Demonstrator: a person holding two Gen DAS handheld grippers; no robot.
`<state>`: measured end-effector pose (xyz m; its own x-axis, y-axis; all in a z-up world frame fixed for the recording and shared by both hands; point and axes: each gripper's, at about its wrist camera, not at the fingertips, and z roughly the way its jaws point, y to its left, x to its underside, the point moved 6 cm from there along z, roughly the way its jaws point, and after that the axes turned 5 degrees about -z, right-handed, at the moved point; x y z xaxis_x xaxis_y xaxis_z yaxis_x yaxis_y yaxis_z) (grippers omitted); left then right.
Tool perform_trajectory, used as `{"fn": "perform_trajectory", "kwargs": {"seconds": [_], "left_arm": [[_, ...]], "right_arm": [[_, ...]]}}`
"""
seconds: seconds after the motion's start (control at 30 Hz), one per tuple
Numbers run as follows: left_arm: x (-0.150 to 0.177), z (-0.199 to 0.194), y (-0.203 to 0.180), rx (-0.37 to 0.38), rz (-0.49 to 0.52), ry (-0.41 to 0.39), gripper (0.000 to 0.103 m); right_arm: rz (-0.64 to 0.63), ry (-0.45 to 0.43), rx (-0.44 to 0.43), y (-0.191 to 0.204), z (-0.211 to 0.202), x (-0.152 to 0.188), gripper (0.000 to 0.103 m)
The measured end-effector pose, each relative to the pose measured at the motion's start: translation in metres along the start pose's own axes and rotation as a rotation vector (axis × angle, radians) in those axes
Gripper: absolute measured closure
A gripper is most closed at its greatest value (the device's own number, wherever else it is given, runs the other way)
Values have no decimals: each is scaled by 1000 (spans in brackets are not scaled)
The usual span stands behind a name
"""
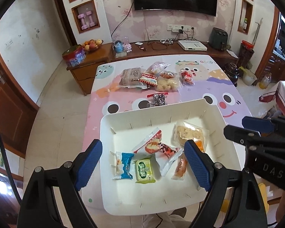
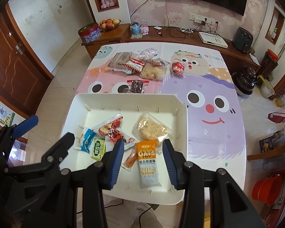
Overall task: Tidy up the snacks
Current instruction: 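Lift both tools away from the tray toward the snack pile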
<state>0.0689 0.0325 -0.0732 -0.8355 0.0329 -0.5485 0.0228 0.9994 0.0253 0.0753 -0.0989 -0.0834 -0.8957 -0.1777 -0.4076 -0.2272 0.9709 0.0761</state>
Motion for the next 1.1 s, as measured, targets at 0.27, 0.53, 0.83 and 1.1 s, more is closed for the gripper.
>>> {"fn": "perform_trajectory", "kwargs": {"seconds": [0.27, 0.53, 0.83, 1.1], "left_arm": [[-35, 2, 6, 32, 4, -11, 16], [-105, 3, 31, 13, 24, -68, 16], [-219, 20, 70, 16, 6, -100, 15], [-281, 117, 76, 51, -26, 9, 15]], "right_arm": [[0, -39, 3, -6, -9, -34, 60], [-34, -104, 14, -19, -30, -92, 60], [-19, -160, 12, -46, -43, -195, 60], [-27, -83, -10, -55, 23, -285, 50]]}}
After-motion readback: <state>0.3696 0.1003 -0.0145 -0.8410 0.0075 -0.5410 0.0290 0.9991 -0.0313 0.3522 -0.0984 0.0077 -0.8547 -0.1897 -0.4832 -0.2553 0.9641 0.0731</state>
